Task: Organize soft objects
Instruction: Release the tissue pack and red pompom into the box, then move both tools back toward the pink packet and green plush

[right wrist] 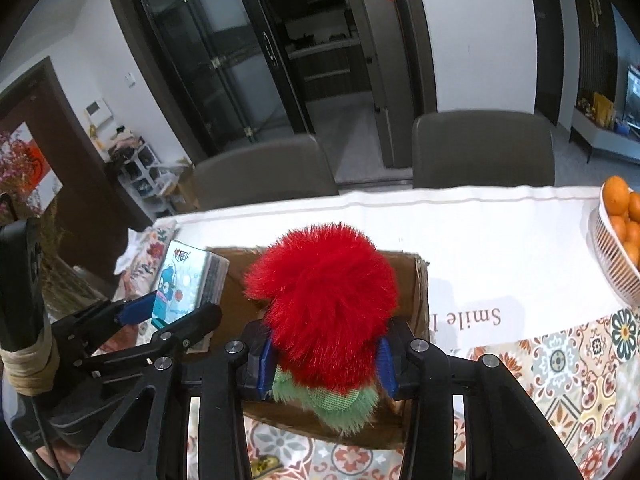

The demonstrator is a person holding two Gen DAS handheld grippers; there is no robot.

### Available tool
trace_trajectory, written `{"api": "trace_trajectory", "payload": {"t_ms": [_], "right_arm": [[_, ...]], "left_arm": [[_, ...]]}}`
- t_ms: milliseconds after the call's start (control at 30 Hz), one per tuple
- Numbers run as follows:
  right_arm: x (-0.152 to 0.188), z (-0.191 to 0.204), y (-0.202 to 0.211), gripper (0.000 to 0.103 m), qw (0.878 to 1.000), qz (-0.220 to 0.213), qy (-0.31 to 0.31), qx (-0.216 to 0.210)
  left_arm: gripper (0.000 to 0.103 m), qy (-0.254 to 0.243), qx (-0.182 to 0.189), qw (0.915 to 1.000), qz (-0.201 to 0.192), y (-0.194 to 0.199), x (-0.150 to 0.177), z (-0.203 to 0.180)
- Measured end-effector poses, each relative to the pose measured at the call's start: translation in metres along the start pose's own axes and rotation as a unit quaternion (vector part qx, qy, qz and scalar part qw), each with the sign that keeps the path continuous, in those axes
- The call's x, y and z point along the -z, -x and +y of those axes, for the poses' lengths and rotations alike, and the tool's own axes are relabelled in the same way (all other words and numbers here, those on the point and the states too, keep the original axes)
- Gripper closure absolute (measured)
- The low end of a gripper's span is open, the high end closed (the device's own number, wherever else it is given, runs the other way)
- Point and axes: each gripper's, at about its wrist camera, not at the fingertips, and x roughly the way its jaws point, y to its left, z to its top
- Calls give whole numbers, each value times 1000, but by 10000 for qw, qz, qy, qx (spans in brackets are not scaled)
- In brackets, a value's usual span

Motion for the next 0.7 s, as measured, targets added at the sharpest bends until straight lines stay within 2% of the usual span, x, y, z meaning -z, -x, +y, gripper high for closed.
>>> {"api": "trace_trajectory", "payload": {"t_ms": [33,67,100,133,167,467,700], "right_arm": [[0,-1,-5,55,10000,81,-6,-24],[0,-2,-10,44,9999,156,-14,-29],[0,-3,-13,38,9998,185,-26,-3],[0,-4,-14,28,9998,196,-25,21],[0,-5,-15,26,9998,181,-24,45],[10,-9,4,26,9992,10,-136,379],[21,-7,37,26,9978,-308,-42,581]], "left_arm": [[51,-8,-8,10000,70,-4,1,0],[50,-13,-13,9999,137,-7,3,-1],[47,-19,-18,9998,177,-9,3,-1],[42,-17,-41,9997,236,-11,5,-1],[34,-9,-71,9997,249,-12,6,-1],[30,-11,-284,9996,1,14,16,-3],[30,-125,-444,9981,-417,48,25,-12]]}}
